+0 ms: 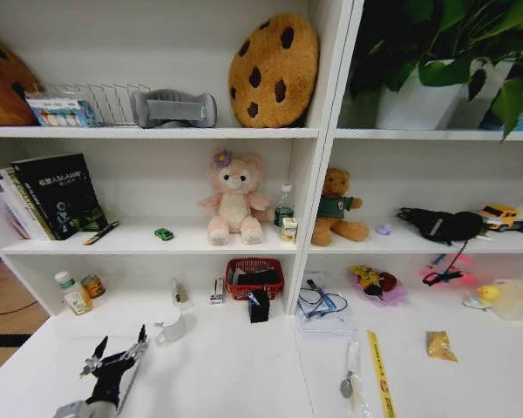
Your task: Organize the objects on the table.
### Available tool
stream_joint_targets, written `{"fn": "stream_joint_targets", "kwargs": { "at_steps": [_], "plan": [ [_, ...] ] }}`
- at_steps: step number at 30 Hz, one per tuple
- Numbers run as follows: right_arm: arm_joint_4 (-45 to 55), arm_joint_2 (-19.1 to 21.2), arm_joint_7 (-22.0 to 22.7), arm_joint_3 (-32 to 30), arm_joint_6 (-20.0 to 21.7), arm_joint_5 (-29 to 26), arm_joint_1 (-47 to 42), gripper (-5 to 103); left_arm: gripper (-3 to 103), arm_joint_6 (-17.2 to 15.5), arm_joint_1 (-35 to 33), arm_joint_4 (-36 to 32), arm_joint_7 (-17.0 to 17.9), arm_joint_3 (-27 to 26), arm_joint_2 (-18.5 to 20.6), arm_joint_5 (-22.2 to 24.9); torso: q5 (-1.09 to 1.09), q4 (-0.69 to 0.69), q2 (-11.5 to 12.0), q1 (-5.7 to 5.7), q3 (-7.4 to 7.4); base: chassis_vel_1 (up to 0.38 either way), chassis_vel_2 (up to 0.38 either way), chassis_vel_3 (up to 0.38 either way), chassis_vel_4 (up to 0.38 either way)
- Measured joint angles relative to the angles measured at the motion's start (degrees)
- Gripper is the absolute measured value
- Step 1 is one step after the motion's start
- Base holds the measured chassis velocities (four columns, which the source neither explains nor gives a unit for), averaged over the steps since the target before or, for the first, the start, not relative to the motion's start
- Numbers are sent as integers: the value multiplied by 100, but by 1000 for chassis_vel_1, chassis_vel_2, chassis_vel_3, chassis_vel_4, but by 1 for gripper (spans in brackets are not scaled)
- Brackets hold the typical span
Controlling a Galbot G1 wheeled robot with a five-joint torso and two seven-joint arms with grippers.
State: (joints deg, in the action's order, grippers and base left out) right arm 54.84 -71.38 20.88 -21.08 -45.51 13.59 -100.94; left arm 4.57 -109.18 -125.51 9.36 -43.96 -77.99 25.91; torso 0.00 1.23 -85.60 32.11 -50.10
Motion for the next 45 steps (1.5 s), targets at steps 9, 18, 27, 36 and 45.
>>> {"fn": "stream_joint_targets", "kwargs": {
  "at_steps": [9,18,27,36,45],
  "plan": [
    [1381,67,502,-547,-53,376,-1544,100,100,145,-21,107,-108,-22,-59,24,-2,-1,0,0,0,0,0,0,0],
    [2841,-250,1637,-1023,-56,1084,-2958,100,100,230,-17,151,-175,-36,-59,99,-1,-1,0,0,0,0,0,0,0],
    [5804,-558,2278,-1358,-49,1505,-4494,100,100,313,64,339,-240,-196,89,376,-1,1,0,0,0,0,0,0,0],
    [7056,-531,1059,-2065,756,-321,-3758,100,100,258,211,432,-215,-195,7,367,0,-1,1,0,0,0,0,0,0],
    [6507,149,149,-2312,1785,-1833,-1987,100,100,135,293,325,-96,45,-162,126,2,-1,1,0,-1,0,0,0,0]
  ]
}}
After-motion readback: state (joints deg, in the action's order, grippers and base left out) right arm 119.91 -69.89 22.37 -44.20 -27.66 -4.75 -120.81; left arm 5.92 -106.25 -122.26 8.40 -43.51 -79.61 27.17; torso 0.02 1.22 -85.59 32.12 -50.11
